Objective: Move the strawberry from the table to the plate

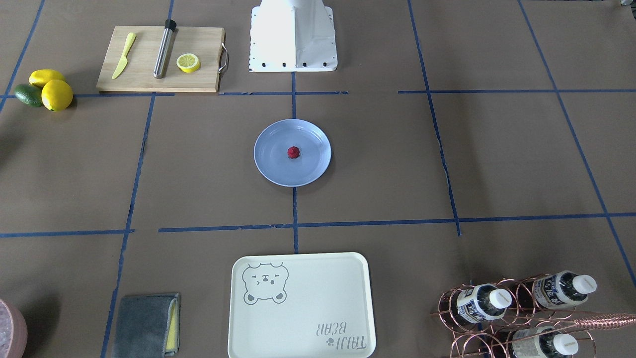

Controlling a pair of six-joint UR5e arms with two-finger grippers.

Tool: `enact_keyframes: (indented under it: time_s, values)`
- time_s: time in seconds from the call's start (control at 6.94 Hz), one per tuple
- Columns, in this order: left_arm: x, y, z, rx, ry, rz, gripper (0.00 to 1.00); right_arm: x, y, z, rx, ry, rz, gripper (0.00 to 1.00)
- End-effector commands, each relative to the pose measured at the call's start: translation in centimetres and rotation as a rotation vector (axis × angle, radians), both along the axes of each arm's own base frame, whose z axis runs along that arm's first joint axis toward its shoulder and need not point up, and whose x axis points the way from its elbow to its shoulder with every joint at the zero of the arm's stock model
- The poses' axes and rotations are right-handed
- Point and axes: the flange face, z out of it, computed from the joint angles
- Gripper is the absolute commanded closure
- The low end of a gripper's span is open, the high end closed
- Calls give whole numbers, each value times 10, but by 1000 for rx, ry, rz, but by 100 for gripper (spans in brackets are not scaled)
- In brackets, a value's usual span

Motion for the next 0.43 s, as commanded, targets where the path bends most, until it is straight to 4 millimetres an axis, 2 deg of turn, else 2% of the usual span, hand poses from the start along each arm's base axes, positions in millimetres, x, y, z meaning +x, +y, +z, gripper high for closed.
enact_keyframes:
  time_s: [0.0,0.14,0.29]
  values:
    - [0,-1,-3,5,0,0,0,46,40,42,-60,8,83,0]
    - [0,-1,-3,7,0,0,0,51,50,45,-92,-16,109,0]
    - [0,-1,-3,8,0,1,0,63,49,37,-118,-80,132,0]
